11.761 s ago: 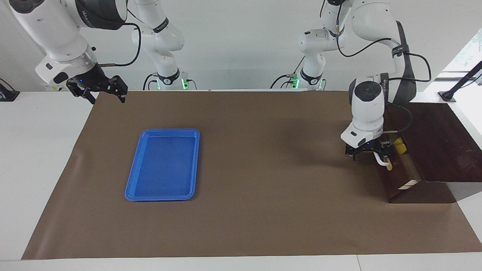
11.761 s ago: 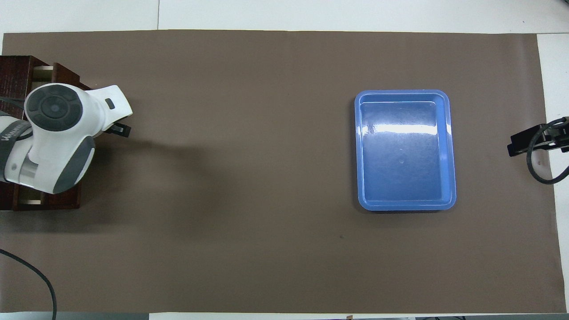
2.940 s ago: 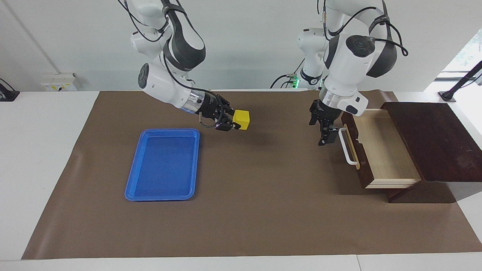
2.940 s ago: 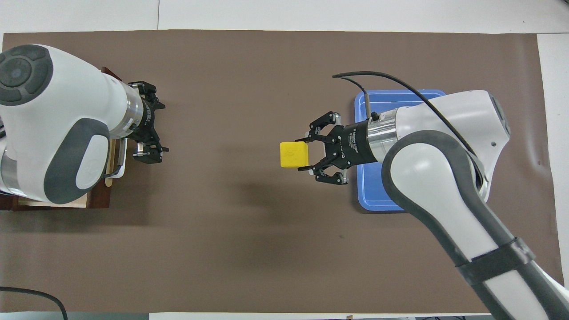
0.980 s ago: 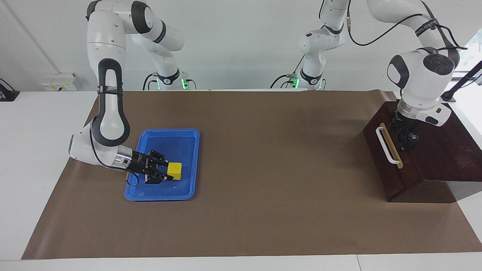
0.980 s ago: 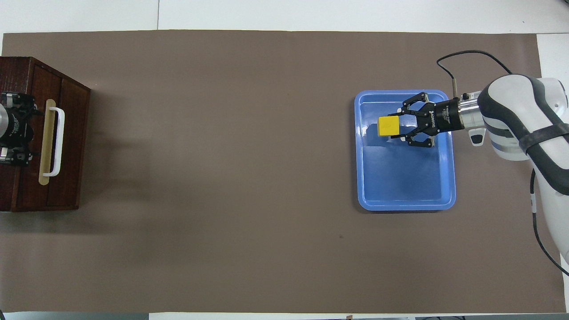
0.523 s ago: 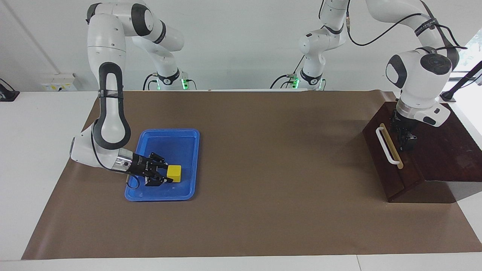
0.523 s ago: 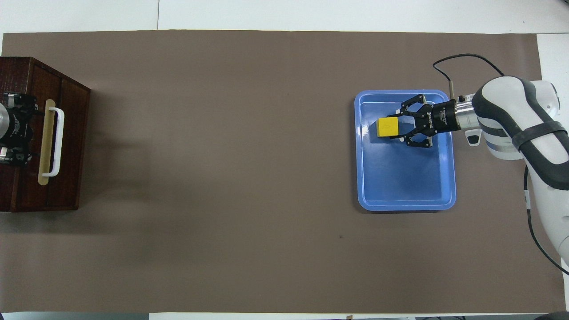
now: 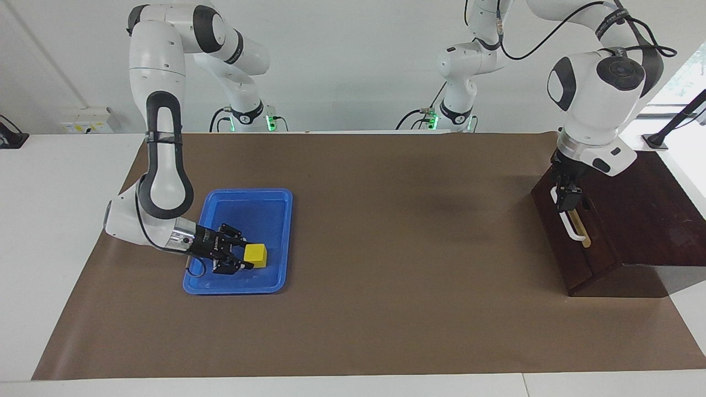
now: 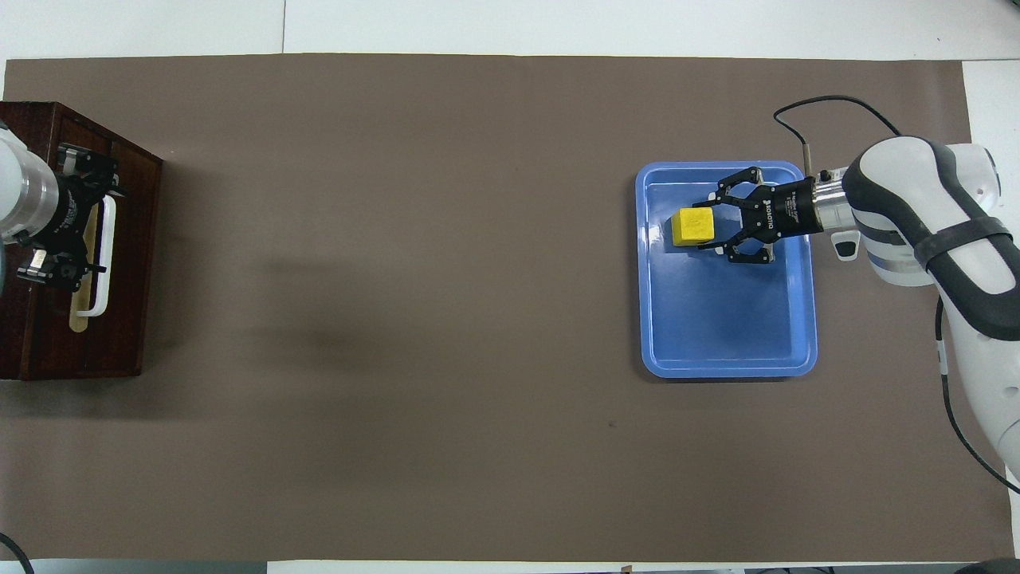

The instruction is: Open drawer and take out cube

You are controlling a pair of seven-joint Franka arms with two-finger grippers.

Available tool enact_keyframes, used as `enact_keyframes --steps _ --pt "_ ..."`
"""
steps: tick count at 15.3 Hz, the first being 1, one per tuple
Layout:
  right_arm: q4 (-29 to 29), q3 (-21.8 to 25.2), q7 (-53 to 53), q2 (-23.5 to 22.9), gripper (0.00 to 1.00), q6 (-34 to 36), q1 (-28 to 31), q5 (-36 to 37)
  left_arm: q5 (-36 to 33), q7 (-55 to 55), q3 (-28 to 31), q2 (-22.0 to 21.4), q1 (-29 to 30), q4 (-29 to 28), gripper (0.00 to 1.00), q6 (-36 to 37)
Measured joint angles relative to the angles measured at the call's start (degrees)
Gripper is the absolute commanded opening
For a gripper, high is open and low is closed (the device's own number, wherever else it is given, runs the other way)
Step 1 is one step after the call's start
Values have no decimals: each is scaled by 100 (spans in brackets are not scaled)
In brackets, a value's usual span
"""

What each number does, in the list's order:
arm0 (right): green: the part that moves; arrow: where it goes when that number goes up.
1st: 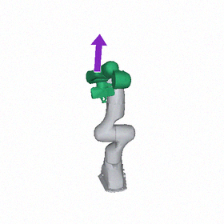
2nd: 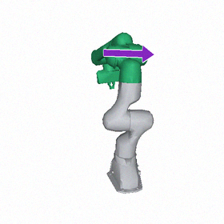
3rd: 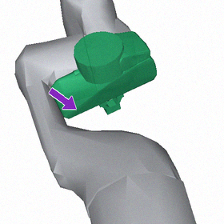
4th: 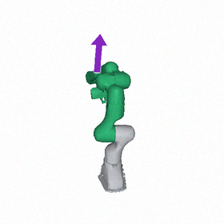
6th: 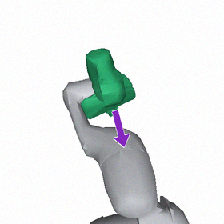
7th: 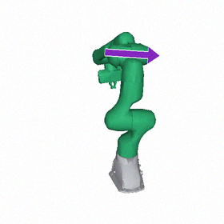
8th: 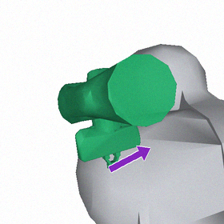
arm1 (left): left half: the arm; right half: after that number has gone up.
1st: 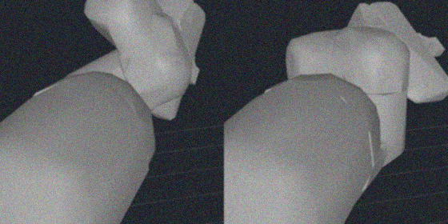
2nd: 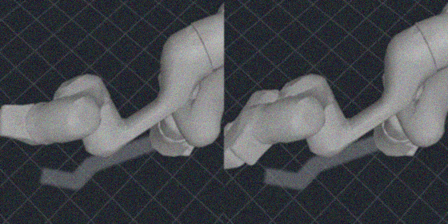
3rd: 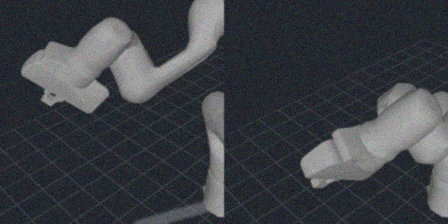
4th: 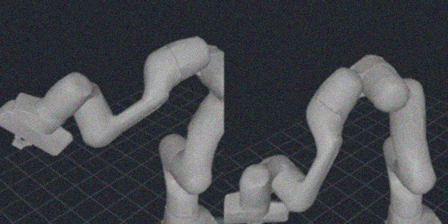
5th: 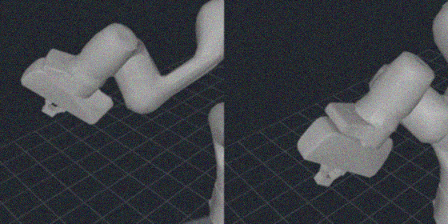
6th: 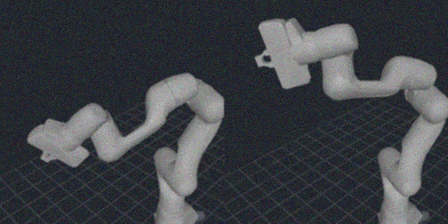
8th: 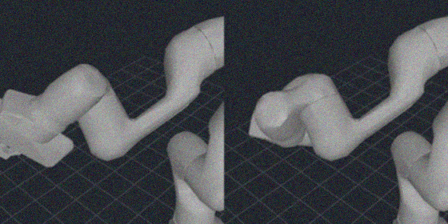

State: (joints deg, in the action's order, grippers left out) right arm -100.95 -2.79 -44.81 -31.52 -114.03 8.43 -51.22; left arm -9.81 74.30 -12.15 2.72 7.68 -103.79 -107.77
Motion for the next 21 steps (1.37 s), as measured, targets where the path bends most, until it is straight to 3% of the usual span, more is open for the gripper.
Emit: enact_keyframes --steps 7,13,21 --pt "193 -16 -80 15 100 33 -8 104 58 -2885 -13 -276 -95 50 100 519" --pt "1101 -35 -438 529 100 1195 -7 1469 135 -5249 -23 -463 -393 498 100 1570" --pt "1420 -79 472 1645 100 2394 -29 2829 521 -5699 -34 -644 -535 470 100 1774"
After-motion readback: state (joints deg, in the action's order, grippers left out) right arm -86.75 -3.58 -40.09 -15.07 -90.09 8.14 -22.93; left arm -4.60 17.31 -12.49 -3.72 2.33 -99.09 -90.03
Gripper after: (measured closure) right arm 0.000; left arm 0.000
